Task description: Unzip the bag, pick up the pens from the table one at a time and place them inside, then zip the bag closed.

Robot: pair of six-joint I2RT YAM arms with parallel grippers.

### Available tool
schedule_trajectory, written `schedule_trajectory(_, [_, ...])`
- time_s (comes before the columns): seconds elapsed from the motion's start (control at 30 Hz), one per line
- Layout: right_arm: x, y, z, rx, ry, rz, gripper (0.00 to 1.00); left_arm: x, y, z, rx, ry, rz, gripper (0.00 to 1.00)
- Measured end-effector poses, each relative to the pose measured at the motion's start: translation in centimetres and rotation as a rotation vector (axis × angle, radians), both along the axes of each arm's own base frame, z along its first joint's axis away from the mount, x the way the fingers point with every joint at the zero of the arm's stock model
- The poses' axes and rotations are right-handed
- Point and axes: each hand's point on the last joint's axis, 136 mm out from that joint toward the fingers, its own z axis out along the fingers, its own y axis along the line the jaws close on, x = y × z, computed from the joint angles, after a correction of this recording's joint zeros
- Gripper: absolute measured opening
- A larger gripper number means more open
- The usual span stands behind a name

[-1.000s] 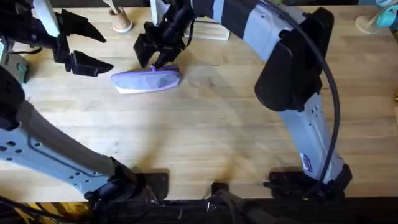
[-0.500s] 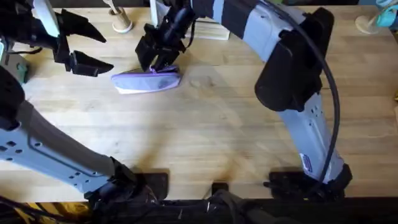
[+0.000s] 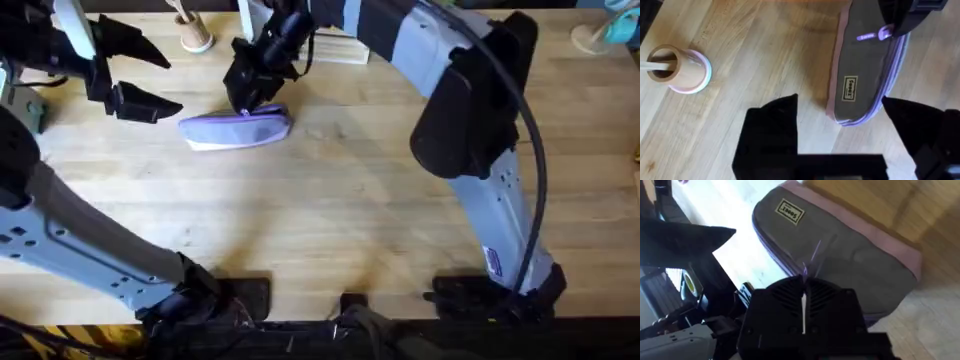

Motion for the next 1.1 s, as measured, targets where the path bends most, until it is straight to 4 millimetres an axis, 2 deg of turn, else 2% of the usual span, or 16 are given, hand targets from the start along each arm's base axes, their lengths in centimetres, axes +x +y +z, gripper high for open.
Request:
schedule_trajectory(0.1, [0.2, -0.1, -0.1, -0.006, -0.018, 0.006, 0.029, 0.0, 0.0, 0.0, 0.000, 0.000, 0.000, 0.993])
schedule_trajectory(0.33, [1.2, 0.0, 1.9, 0.004, -0.109, 0.014, 0.030, -1.1, -0.2, -0.3, 0.002, 0.060, -0.005, 0.993])
schedule_trajectory(0.5, [1.5, -0.1, 2.2, 0.002, -0.131, 0.014, 0.030, -1.6, -0.3, -0.9, 0.002, 0.093, -0.008, 0.993])
schedule_trajectory(0.63, [1.4, -0.1, 2.2, 0.000, -0.129, 0.014, 0.030, -2.0, -0.6, -2.1, -0.030, 0.127, -0.024, 0.993])
schedule_trajectory(0.67, [1.5, -0.2, 2.2, -0.005, -0.132, 0.012, 0.030, -2.8, -1.3, -3.7, -0.072, 0.149, -0.066, 0.993])
schedule_trajectory(0.73, [1.5, -0.2, 2.2, -0.005, -0.133, 0.012, 0.030, -3.6, -2.0, -4.4, -0.094, 0.130, -0.116, 0.993])
schedule_trajectory(1.03, [1.5, -0.2, 2.2, -0.005, -0.133, 0.012, 0.030, -3.5, -2.1, -5.3, -0.075, 0.065, -0.165, 0.994])
schedule_trajectory(1.1, [1.5, -0.2, 2.2, -0.005, -0.133, 0.012, 0.030, -3.5, -2.1, -5.2, -0.074, 0.063, -0.167, 0.931])
